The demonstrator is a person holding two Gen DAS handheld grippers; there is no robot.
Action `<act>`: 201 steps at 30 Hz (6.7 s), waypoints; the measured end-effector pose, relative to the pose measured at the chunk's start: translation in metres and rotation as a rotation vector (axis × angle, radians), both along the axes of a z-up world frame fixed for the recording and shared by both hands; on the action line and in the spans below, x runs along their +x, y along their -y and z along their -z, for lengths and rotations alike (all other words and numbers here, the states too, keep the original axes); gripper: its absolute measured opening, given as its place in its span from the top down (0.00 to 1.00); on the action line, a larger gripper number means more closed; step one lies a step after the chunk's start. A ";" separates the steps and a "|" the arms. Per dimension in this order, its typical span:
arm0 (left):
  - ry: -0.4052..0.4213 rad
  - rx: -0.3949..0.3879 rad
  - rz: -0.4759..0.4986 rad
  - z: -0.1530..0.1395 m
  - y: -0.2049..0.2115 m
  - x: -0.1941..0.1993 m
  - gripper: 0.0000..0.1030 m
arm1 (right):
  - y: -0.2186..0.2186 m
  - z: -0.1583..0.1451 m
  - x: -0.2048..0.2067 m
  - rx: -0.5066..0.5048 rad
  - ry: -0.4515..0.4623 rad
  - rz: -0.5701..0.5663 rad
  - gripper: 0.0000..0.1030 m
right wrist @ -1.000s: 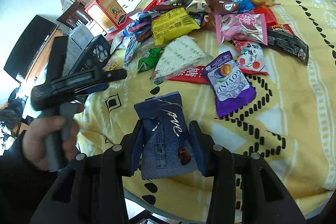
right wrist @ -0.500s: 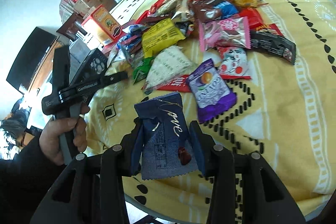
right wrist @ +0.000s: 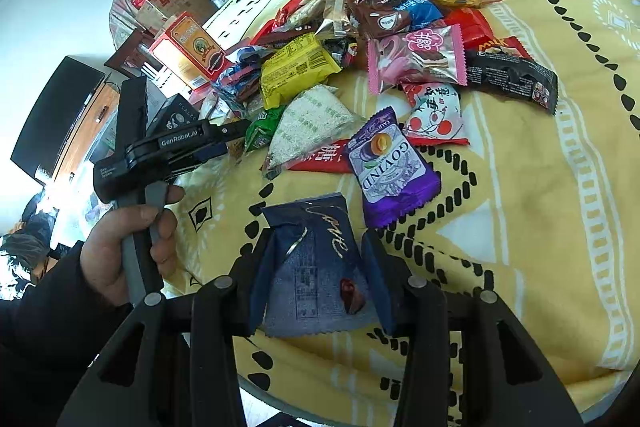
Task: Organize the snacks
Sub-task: 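Grasp the dark blue 'love' packet with the right tool while the left tool grasps the twisted-dough bag, then carry the blue packet and twisted-dough bag over the glass bowl, then open both tools to drop the two snacks into the bowl, then move both tools back to the snack pile on the bed, then grasp the brown chocolate cookie packet with the right tool while the left tool grasps the yellow bag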
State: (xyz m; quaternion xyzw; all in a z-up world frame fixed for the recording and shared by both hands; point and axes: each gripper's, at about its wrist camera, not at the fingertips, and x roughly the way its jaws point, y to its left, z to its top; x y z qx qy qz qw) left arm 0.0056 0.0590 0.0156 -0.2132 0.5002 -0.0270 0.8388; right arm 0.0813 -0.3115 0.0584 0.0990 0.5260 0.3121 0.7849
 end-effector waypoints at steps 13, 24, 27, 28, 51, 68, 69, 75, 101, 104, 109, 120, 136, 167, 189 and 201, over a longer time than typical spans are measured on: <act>0.137 0.090 0.049 -0.066 -0.012 -0.051 0.63 | -0.007 -0.035 -0.006 0.004 0.098 0.009 0.54; 0.353 0.215 -0.110 -0.195 -0.107 -0.105 0.63 | -0.089 -0.144 0.009 0.021 0.332 -0.112 0.54; 0.378 0.285 -0.209 -0.220 -0.153 -0.126 0.63 | -0.138 -0.185 0.010 0.040 0.415 -0.190 0.54; 0.379 0.309 -0.243 -0.225 -0.167 -0.134 0.63 | -0.157 -0.198 0.010 0.049 0.436 -0.222 0.54; 0.267 0.391 -0.595 -0.203 -0.313 -0.220 0.63 | -0.499 -0.245 -0.079 0.114 0.399 -0.746 0.54; 0.247 0.367 -0.591 -0.190 -0.337 -0.227 0.63 | -0.532 -0.229 -0.080 0.073 0.376 -0.751 0.54; 0.246 0.365 -0.591 -0.191 -0.337 -0.227 0.63 | -0.533 -0.229 -0.080 0.073 0.375 -0.751 0.54; 0.245 0.365 -0.588 -0.190 -0.339 -0.226 0.63 | -0.537 -0.227 -0.081 0.075 0.378 -0.757 0.54; 0.241 0.364 -0.591 -0.189 -0.340 -0.226 0.63 | -0.541 -0.225 -0.081 0.069 0.374 -0.754 0.54; 0.239 0.364 -0.591 -0.189 -0.339 -0.226 0.63 | -0.542 -0.222 -0.080 0.065 0.371 -0.754 0.54; 0.239 0.366 -0.592 -0.189 -0.339 -0.226 0.63 | -0.541 -0.217 -0.079 0.062 0.369 -0.753 0.54; 0.224 0.360 -0.594 -0.178 -0.343 -0.224 0.63 | -0.541 -0.211 -0.077 0.057 0.365 -0.752 0.53; 0.206 0.375 -0.594 -0.185 -0.337 -0.226 0.27 | -0.510 -0.215 -0.086 0.072 0.398 -0.729 0.35; 0.170 0.194 0.171 -0.137 0.001 -0.062 0.22 | -0.006 -0.033 0.086 -0.250 0.118 0.062 0.34; 0.049 0.050 0.249 -0.074 0.042 0.019 0.24 | -0.015 -0.037 0.133 -0.183 0.225 0.001 0.43; 0.009 0.139 0.437 -0.034 0.080 0.082 0.23 | 0.032 -0.038 0.049 -0.032 0.082 0.107 0.43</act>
